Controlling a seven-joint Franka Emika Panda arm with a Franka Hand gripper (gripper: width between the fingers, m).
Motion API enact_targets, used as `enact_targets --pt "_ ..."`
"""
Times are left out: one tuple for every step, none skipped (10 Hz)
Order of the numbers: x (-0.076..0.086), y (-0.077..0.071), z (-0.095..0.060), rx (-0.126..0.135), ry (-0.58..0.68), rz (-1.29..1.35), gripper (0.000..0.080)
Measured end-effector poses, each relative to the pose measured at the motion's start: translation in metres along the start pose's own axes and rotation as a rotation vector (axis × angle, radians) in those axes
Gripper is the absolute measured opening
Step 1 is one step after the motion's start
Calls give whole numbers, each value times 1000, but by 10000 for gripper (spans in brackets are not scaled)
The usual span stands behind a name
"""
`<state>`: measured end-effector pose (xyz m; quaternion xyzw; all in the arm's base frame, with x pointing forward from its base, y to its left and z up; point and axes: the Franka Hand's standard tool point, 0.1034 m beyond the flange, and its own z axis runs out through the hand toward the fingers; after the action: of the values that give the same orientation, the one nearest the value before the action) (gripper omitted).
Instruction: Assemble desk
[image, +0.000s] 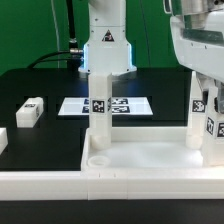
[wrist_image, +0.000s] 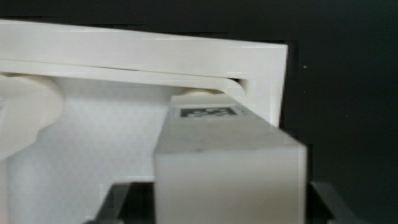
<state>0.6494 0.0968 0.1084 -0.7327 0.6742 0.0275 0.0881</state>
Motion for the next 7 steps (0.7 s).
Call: enact_targets --pt "-3 0 0 -8 20 -118 294" --pt "-14 0 1 -20 57 -345 366" --pt "-23 -2 2 -13 57 -611 550" --pt "-26 -2 2 -15 53 -734 550" --pt "-24 -2 2 -19 55 -787 628" --pt "-22 -2 3 -27 60 -893 643" --pt "-20 -1 3 -37 69 -997 643"
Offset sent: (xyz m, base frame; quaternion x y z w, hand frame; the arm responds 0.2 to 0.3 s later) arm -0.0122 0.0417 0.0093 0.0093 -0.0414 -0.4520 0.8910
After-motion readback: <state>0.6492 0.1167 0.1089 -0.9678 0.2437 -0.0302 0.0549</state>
